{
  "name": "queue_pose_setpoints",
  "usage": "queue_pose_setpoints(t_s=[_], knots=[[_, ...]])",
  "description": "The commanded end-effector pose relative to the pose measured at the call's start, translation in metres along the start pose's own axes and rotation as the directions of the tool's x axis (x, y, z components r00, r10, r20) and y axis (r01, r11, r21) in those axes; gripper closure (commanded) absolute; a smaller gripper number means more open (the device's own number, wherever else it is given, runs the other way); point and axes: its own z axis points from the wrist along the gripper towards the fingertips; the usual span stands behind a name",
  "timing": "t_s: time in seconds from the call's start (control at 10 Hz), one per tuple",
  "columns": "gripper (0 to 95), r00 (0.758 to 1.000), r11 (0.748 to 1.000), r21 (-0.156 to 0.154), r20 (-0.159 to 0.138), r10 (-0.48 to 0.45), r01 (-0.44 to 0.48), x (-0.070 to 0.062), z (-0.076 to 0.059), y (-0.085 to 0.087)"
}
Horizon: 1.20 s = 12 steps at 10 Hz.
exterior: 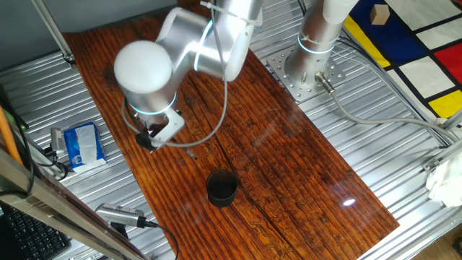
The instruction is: Put the pen into the pen holder
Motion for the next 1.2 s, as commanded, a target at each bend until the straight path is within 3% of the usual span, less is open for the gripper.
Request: queue_pose_setpoints(t_s=[0.1, 0.4, 0.7, 1.2], knots=[[95.0, 1.0, 1.0, -0.009, -0.011, 0.015, -0.015, -0.001, -0.002, 0.002], [95.0, 1.0, 1.0, -0.008, -0.011, 0.028, -0.028, -0.001, -0.003, 0.003], [95.0, 0.999, 0.999, -0.008, -0.002, 0.043, -0.043, 0.008, -0.016, 0.01], [95.0, 0.994, 0.992, -0.058, 0.0, 0.111, -0.111, 0.007, -0.033, 0.006]])
